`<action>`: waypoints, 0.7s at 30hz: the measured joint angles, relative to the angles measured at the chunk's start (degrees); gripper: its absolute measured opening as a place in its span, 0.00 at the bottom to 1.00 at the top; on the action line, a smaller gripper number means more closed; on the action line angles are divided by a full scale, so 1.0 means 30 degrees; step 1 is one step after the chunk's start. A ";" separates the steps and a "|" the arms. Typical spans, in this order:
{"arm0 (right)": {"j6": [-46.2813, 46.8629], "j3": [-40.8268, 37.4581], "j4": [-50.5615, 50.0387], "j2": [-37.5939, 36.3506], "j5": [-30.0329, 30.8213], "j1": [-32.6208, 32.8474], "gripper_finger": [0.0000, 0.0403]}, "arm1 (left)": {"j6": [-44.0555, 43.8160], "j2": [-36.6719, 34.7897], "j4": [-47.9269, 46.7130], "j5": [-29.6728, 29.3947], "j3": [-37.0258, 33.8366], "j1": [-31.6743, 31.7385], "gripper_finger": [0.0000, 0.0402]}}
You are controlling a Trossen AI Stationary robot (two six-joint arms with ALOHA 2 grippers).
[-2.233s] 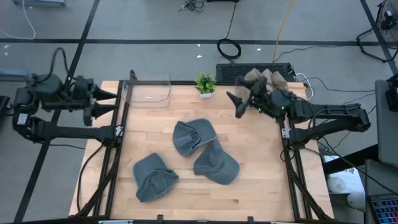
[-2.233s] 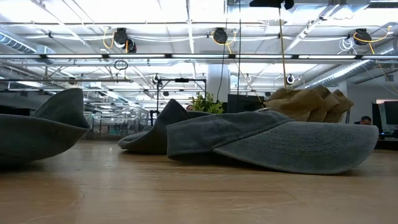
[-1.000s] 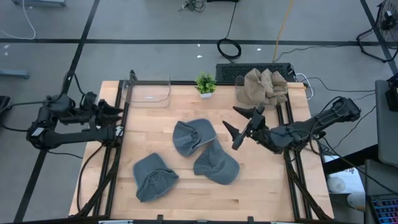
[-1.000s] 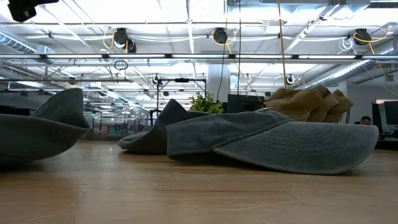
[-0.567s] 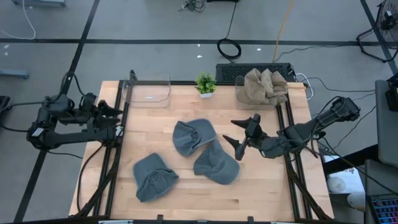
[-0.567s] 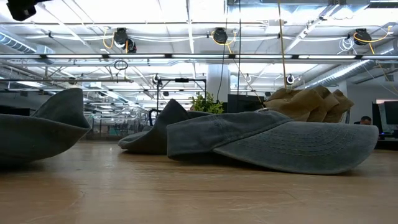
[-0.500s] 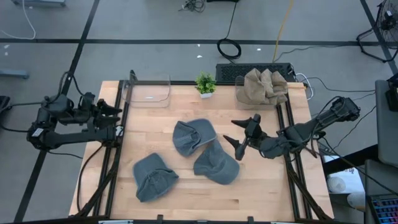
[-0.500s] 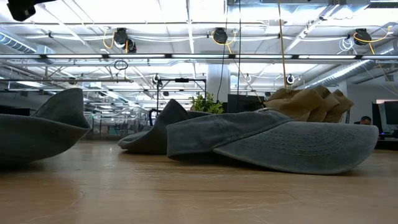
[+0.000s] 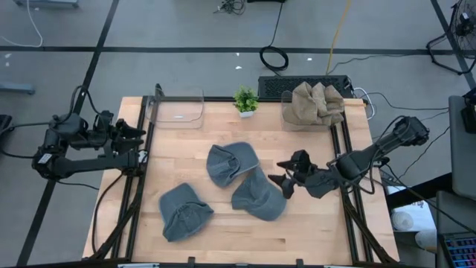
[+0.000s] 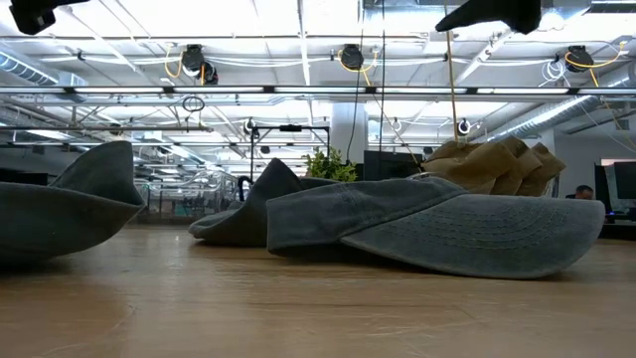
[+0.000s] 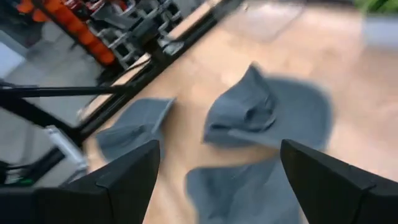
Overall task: Pick & Place hat
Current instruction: Put the bottom right blue cap into the left transparent bin
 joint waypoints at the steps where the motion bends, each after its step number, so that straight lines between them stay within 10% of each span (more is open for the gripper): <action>1: 0.0697 0.0000 0.0010 0.0062 -0.0479 0.0010 0.80 | -0.0035 0.0000 0.0000 0.0007 0.0000 0.0000 0.75; 8: 0.6624 0.0000 -0.1000 0.0212 -0.3897 0.0364 0.80 | -0.0366 0.0000 -0.0007 0.0380 0.0000 0.0000 0.75; 21: 1.7464 -0.0007 -0.3756 0.0945 -0.4432 0.3883 0.80 | -0.0184 0.0000 -0.0007 0.0397 0.0000 0.0000 0.76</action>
